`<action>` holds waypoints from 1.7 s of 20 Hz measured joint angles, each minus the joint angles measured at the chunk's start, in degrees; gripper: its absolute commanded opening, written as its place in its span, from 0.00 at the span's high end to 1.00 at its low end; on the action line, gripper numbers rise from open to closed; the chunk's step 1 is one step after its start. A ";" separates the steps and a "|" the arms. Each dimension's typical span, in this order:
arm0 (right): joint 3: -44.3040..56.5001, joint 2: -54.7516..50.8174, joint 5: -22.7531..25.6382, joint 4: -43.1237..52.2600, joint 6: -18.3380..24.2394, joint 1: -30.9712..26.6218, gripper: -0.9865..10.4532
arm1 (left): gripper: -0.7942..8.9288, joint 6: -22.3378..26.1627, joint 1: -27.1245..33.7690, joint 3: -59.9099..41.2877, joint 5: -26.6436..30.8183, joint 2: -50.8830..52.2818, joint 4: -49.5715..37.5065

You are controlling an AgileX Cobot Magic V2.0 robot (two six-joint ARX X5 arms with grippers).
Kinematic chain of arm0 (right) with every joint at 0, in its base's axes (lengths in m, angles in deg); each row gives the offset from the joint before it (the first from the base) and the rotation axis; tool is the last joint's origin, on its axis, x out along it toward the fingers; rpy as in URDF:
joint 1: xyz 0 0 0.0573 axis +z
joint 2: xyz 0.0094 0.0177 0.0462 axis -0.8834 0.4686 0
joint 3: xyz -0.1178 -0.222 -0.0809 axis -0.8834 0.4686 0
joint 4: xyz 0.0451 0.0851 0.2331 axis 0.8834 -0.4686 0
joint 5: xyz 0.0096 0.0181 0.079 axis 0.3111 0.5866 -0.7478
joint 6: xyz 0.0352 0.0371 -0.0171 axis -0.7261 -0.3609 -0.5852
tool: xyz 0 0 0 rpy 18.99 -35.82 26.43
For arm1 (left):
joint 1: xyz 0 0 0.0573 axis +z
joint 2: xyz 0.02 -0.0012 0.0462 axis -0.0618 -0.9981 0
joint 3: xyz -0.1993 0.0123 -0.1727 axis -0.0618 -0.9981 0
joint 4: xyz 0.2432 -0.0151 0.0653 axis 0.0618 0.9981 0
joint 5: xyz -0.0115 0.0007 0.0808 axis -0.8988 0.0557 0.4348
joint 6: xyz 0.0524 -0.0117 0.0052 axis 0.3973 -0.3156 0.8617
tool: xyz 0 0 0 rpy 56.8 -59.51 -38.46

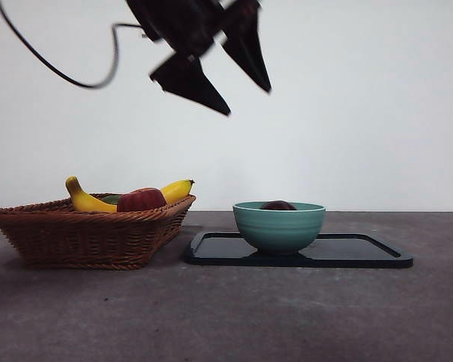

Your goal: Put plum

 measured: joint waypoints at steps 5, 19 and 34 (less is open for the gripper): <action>0.00 0.00 0.00 -0.26 0.00 0.00 0.62 | 0.54 2.47 -1.46 2.84 2.89 -8.72 -2.32; 0.00 0.00 0.00 -1.75 0.00 0.00 0.62 | 0.54 5.66 -4.57 2.99 7.69 -18.86 -11.13; 0.00 0.00 0.11 -1.75 0.02 0.00 0.62 | 0.68 5.88 -5.27 3.06 7.96 -21.31 -11.32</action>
